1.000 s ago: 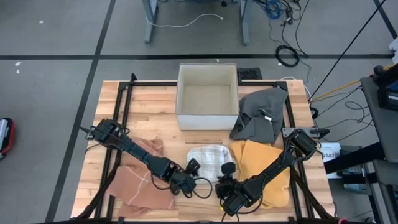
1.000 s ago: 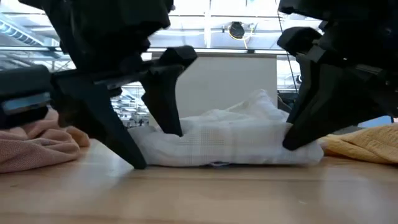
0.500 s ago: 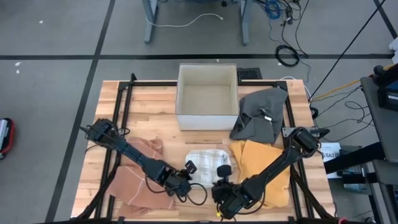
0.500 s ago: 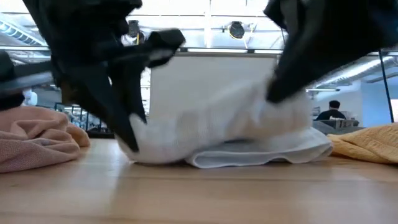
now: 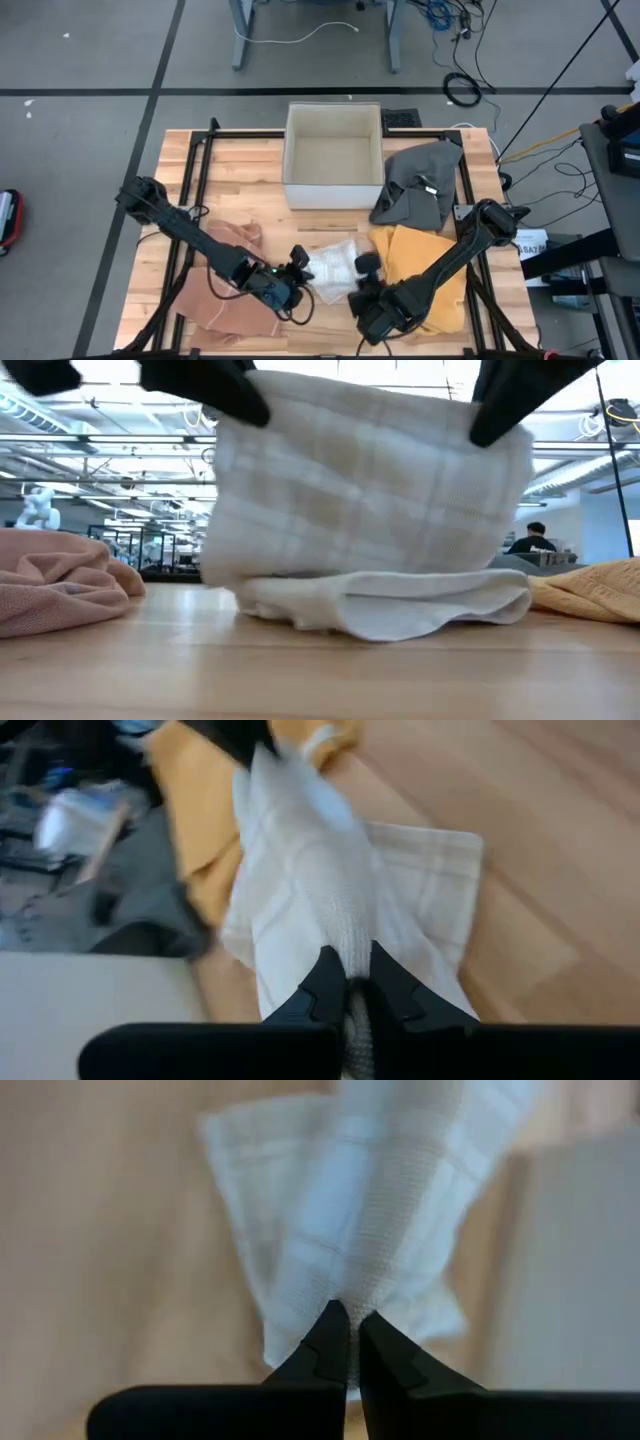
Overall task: Fold towel
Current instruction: Fold the white patterned towel
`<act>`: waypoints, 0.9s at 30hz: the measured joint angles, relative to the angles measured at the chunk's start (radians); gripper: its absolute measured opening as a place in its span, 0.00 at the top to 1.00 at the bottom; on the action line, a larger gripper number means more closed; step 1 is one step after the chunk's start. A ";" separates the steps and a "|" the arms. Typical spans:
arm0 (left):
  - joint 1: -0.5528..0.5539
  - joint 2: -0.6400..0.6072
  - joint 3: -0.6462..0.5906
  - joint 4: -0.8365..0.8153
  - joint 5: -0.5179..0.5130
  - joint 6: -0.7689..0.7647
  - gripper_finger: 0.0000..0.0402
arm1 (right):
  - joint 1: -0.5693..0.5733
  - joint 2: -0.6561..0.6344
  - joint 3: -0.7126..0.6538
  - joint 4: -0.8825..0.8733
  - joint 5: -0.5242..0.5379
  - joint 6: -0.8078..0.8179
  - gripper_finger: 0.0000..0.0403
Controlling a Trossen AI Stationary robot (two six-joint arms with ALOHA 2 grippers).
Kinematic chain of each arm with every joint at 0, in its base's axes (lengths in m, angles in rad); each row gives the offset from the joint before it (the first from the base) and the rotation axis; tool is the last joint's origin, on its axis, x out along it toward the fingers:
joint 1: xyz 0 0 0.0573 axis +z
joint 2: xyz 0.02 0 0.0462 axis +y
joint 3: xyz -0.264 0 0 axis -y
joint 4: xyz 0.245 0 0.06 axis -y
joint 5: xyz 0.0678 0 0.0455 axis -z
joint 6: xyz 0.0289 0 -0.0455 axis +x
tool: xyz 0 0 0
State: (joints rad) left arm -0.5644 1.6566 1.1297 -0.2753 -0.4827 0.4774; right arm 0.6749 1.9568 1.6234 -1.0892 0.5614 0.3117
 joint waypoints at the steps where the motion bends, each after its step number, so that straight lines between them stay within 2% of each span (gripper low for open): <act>1: 0.006 0.000 0.000 0.010 -0.007 -0.001 0.97 | -0.006 0.000 0.013 -0.055 0.024 0.014 1.00; 4: 0.026 0.000 0.000 0.021 -0.007 -0.019 0.97 | -0.029 -0.002 0.035 -0.140 0.049 0.017 1.00; 10: 0.048 0.000 0.000 0.018 -0.006 -0.038 0.97 | -0.072 -0.003 0.036 -0.153 0.040 -0.039 1.00; 15: 0.056 0.000 0.000 0.014 -0.006 -0.058 0.97 | -0.090 -0.003 0.036 -0.150 0.035 -0.014 0.94; 18: 0.056 0.000 0.000 0.013 -0.005 -0.060 0.97 | -0.087 -0.003 0.036 -0.123 0.028 -0.024 0.85; 23: 0.056 0.000 0.000 0.014 -0.004 -0.067 0.97 | -0.085 -0.003 0.034 -0.043 0.004 -0.036 0.62; 27: 0.060 0.000 0.000 0.014 -0.004 -0.082 0.97 | -0.087 -0.003 0.012 0.074 -0.076 -0.043 0.47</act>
State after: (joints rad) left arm -0.5045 1.6566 1.1297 -0.2611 -0.4866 0.3954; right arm 0.5879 1.9537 1.6352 -1.0148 0.4858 0.2684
